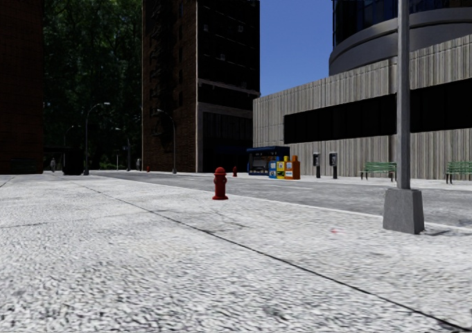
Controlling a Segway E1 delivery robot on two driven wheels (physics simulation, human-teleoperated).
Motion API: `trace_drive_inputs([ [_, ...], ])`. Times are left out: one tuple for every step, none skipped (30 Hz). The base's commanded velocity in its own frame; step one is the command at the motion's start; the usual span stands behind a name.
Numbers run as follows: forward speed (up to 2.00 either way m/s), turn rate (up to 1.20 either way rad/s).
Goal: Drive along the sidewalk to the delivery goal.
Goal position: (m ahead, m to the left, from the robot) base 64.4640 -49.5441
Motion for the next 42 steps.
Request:
trace_drive_inputs([
  [2.0,0.68],
  [2.0,0.68],
  [2.0,0.68],
  [2.0,0.68],
  [2.0,0.68],
  [2.0,0.68],
  [2.0,0.68],
  [2.0,0.68],
  [2.0,0.68],
  [2.0,0.68],
  [2.0,0.68],
  [2.0,0.68],
  [2.0,0.68],
  [2.0,0.68],
  [2.0,0.68],
  [2.0,0.68],
  [2.0,0.68],
  [2.0,0.68],
  [2.0,0.68],
  [2.0,0.65],
  [2.0,0.62],
  [2.0,0.61],
  [2.0,0.61],
  [2.0,0.6],
  [2.0,0.6],
  [2.0,0.59],
  [2.0,0.59],
  [2.0,0.59],
  [2.0,0.59],
  [2.0,0.59],
  [2.0,0.59],
  [2.0,0.56],
  [2.0,0.54],
  [2.0,0.54],
  [2.0,0.52],
  [2.0,0.51],
  [2.0,0.49],
  [2.0,0.49],
  [2.0,0.48],
  [2.0,0.48],
  [2.0,0.47],
  [2.0,0.47],
])
